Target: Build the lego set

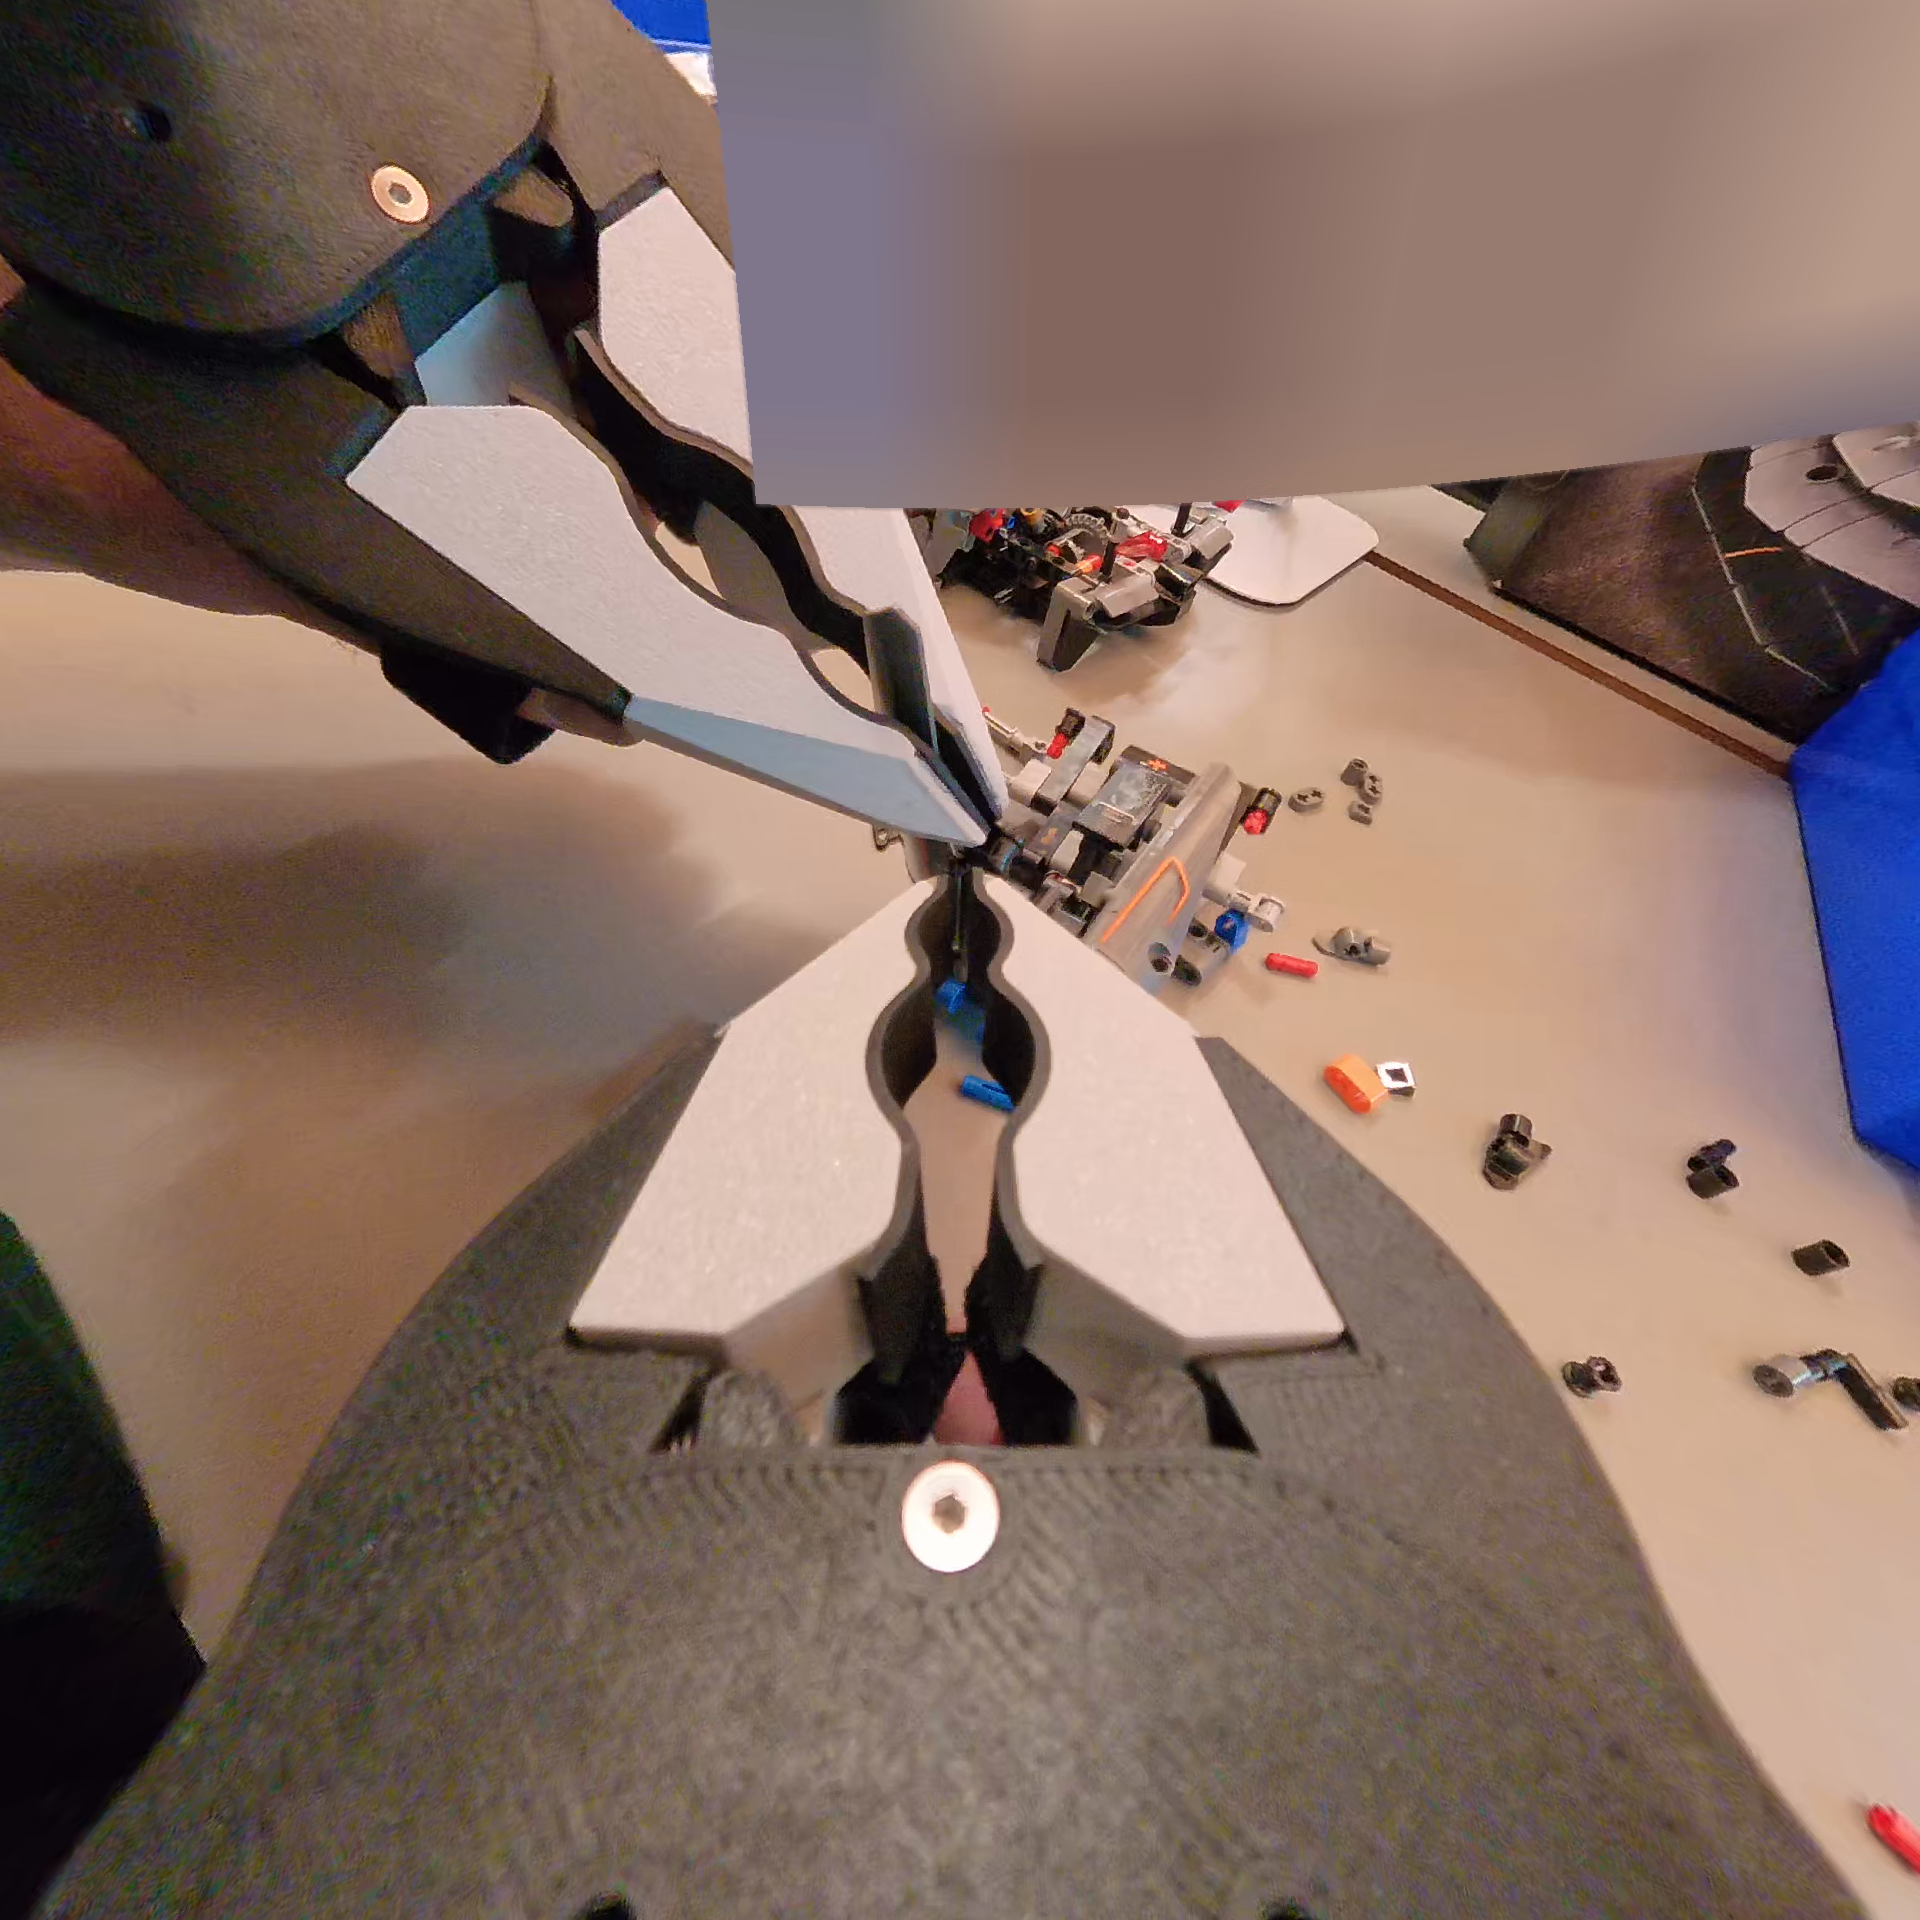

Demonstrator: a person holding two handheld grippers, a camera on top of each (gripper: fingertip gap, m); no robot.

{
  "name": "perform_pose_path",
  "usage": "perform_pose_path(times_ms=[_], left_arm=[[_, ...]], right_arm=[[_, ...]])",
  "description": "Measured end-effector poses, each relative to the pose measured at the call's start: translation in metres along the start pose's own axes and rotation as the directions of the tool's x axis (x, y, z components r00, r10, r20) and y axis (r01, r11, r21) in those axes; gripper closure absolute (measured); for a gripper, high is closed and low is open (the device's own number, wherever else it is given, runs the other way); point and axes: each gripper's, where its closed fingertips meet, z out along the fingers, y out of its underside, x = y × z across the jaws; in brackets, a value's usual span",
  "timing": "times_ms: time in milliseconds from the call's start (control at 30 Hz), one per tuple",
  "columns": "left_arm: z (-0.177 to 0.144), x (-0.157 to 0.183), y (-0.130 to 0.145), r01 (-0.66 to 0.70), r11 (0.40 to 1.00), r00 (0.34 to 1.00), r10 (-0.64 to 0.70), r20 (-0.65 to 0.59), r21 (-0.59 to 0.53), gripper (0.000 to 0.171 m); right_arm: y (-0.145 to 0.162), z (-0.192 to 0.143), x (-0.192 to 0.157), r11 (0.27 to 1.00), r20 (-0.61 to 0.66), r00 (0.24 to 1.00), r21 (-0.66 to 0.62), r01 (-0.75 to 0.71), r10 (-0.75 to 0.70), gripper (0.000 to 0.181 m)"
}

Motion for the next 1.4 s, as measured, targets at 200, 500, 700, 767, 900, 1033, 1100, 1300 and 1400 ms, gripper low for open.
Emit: perform_pose_path(times_ms=[200, 500, 700, 767, 900, 1033, 1100, 1300, 1400], left_arm=[[0.000, -0.001, 0.001, 0.012, 1.000, 1.000, -0.012, 0.006, 0.004, 0.171], [0.001, -0.005, 0.000, 0.053, 0.998, 0.999, -0.052, -0.007, 0.021, 0.171], [0.000, -0.008, -0.002, 0.094, 0.995, 0.996, -0.094, -0.013, 0.038, 0.171], [-0.001, -0.008, -0.002, 0.098, 0.994, 0.995, -0.098, -0.011, 0.041, 0.171], [0.000, -0.009, -0.002, 0.094, 0.995, 0.996, -0.094, 0.001, 0.041, 0.171], [0.000, -0.010, -0.002, 0.060, 0.998, 0.998, -0.061, 0.034, 0.032, 0.166], [0.001, -0.011, -0.002, 0.060, 0.998, 0.997, -0.061, 0.038, 0.028, 0.164], [-0.002, -0.012, -0.001, 0.068, 0.997, 0.997, -0.069, 0.042, 0.030, 0.165], [-0.002, -0.011, -0.002, 0.072, 0.997, 0.997, -0.073, 0.038, 0.031, 0.166]], right_arm=[[0.000, 0.001, 0.000, 1.000, 0.004, 1.000, -0.004, -0.006, 0.006, 0.181], [-0.002, 0.003, 0.003, 1.000, 0.016, 1.000, 0.010, -0.020, 0.020, 0.181], [-0.004, 0.003, 0.005, 0.999, 0.014, 0.999, 0.019, -0.030, 0.030, 0.181], [-0.004, 0.004, 0.006, 0.999, 0.016, 0.999, 0.020, -0.031, 0.031, 0.181], [-0.005, 0.004, 0.005, 0.999, 0.019, 0.999, 0.026, -0.029, 0.028, 0.181], [-0.006, 0.005, 0.008, 0.999, 0.021, 0.999, 0.036, -0.035, 0.034, 0.181], [-0.007, 0.006, 0.009, 0.999, 0.020, 0.999, 0.039, -0.033, 0.032, 0.181], [-0.008, 0.006, 0.005, 0.999, 0.025, 1.000, 0.048, -0.006, 0.004, 0.181], [-0.008, 0.006, 0.006, 0.999, 0.024, 1.000, 0.050, -0.006, 0.005, 0.181]])
